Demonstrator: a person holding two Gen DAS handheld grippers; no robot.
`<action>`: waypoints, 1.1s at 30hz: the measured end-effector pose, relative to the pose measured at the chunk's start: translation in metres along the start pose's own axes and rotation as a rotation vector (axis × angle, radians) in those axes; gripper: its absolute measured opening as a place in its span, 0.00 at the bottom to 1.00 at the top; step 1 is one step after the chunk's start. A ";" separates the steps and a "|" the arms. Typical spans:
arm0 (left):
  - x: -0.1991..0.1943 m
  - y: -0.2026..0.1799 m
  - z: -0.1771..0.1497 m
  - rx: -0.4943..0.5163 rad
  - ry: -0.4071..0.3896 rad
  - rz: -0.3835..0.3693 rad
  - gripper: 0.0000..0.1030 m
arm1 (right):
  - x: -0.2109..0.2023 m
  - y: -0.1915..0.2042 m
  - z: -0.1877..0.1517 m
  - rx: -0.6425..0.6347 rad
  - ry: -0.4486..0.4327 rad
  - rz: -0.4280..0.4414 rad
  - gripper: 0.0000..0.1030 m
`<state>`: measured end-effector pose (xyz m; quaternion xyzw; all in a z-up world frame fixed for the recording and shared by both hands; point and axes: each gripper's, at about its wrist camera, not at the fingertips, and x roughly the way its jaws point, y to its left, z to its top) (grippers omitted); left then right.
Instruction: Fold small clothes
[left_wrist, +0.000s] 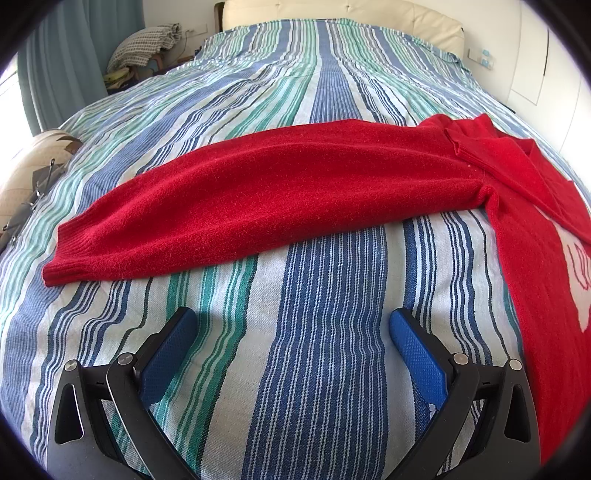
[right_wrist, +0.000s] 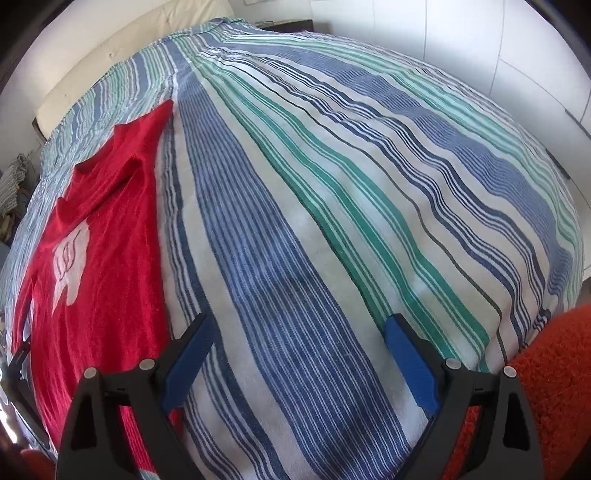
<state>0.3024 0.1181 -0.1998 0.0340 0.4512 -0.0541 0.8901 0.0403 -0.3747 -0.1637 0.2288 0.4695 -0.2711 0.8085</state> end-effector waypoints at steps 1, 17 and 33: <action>0.000 0.000 0.000 0.000 0.000 0.000 1.00 | -0.003 0.002 0.000 -0.011 -0.013 0.001 0.90; 0.000 0.000 0.000 -0.001 0.000 0.000 1.00 | 0.037 -0.002 0.168 -0.048 -0.256 -0.080 0.96; -0.001 0.001 0.000 -0.003 0.000 -0.001 1.00 | 0.121 -0.008 0.181 -0.103 -0.188 -0.185 1.00</action>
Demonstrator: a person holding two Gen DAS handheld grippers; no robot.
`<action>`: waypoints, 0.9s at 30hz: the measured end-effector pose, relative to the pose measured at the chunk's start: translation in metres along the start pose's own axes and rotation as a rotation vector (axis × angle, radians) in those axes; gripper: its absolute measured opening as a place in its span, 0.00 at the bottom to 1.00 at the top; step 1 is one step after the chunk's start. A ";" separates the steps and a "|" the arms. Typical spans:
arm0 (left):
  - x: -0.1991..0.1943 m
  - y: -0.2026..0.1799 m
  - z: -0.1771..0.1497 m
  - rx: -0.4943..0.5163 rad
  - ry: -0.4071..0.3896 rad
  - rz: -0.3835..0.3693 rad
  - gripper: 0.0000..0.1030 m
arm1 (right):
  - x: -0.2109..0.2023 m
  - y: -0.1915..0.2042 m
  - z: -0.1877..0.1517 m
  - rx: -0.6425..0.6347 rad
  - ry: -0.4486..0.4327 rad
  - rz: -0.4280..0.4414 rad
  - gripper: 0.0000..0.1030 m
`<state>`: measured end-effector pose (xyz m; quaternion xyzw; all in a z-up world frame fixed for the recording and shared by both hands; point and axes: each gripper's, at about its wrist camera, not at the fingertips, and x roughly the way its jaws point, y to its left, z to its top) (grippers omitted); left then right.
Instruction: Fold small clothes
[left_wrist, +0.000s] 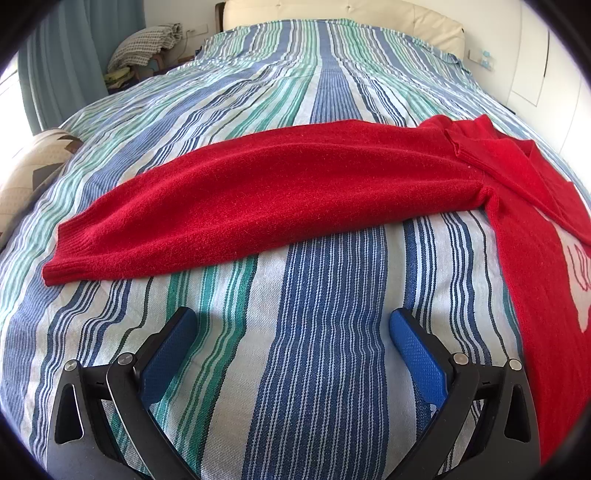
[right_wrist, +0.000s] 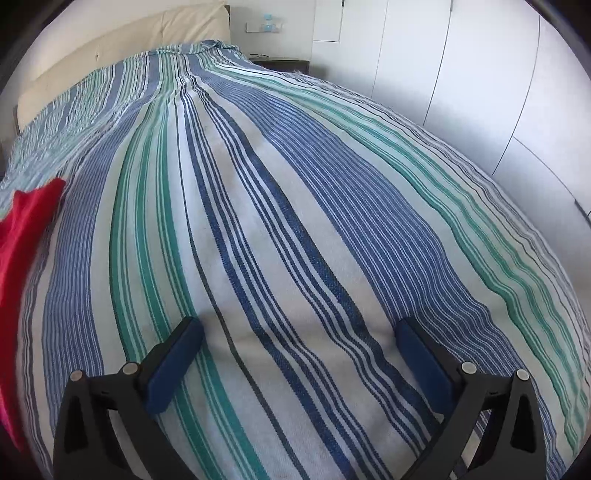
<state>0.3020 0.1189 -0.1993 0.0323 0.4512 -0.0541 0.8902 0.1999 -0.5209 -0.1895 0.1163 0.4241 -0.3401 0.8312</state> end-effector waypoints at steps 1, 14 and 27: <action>0.000 0.000 0.000 0.000 0.000 0.000 1.00 | 0.000 0.001 0.000 -0.002 0.001 -0.003 1.00; 0.000 0.000 0.000 0.000 0.000 0.000 1.00 | 0.002 0.003 -0.001 -0.009 0.000 -0.011 1.00; 0.000 0.000 0.000 -0.001 0.000 0.000 1.00 | 0.001 0.002 -0.002 -0.009 -0.002 -0.012 1.00</action>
